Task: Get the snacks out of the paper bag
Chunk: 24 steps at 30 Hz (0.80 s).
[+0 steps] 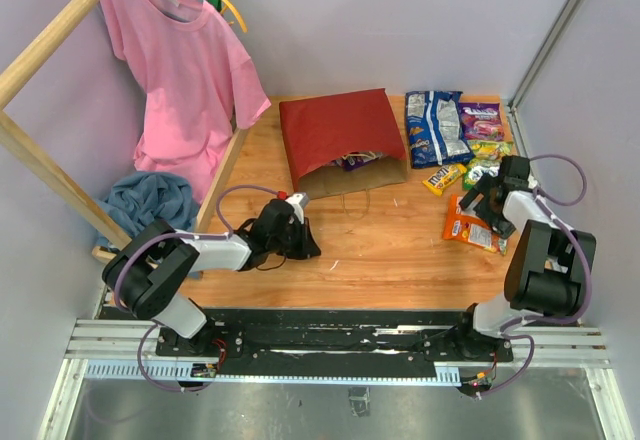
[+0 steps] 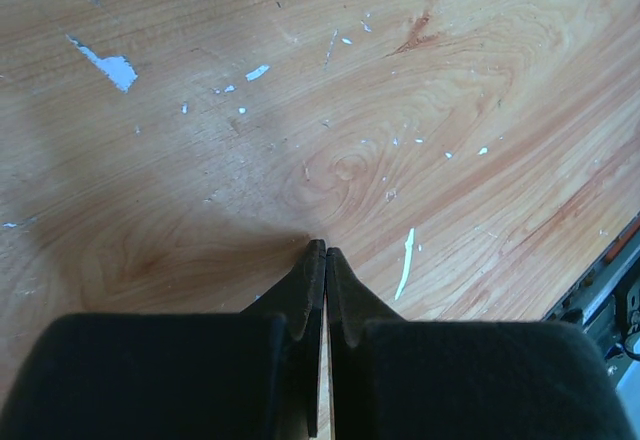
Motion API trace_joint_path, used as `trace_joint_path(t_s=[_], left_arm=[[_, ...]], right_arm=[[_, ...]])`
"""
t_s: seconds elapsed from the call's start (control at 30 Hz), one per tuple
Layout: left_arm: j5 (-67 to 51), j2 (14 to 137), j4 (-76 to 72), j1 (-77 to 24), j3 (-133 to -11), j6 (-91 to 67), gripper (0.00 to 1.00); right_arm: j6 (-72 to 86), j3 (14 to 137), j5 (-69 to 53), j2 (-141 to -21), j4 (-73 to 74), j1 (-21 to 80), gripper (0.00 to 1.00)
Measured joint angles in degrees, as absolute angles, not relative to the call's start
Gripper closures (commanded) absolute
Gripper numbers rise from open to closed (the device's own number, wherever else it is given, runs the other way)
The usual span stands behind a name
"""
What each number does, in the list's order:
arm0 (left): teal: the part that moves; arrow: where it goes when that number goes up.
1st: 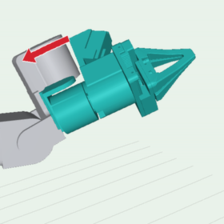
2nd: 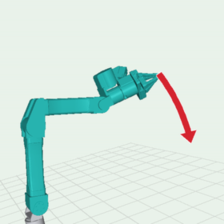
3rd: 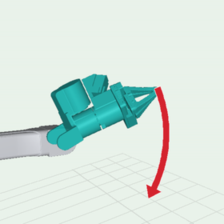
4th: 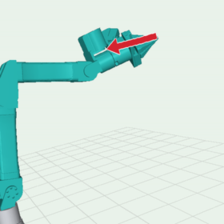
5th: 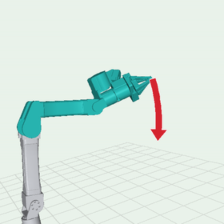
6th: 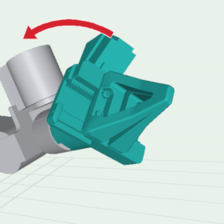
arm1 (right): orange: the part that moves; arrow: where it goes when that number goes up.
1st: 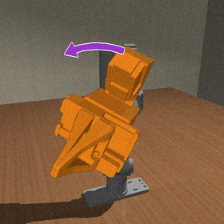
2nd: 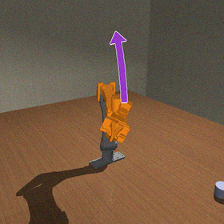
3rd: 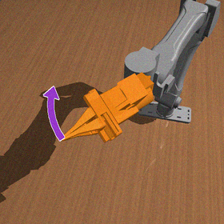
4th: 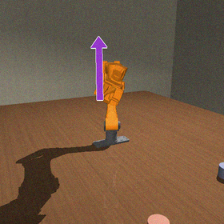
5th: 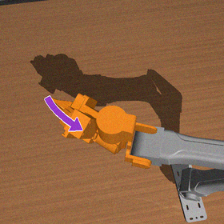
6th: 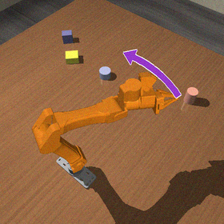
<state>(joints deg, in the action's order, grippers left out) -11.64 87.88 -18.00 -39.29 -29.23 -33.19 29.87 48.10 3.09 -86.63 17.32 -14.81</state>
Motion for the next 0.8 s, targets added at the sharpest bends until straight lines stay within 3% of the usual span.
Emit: trace_joint_path(t_s=[0.4,0.8], left_arm=[[-12.03,88.49,-14.02,-38.37,-31.88,-30.33,0.96],[-12.51,89.67,-11.86,-38.33,-34.04,-29.98,0.95]], right_arm=[[34.20,57.34,8.54,-89.82,27.94,-15.29,0.01],[29.67,49.82,4.56,-77.19,25.71,-14.92,0.01]])
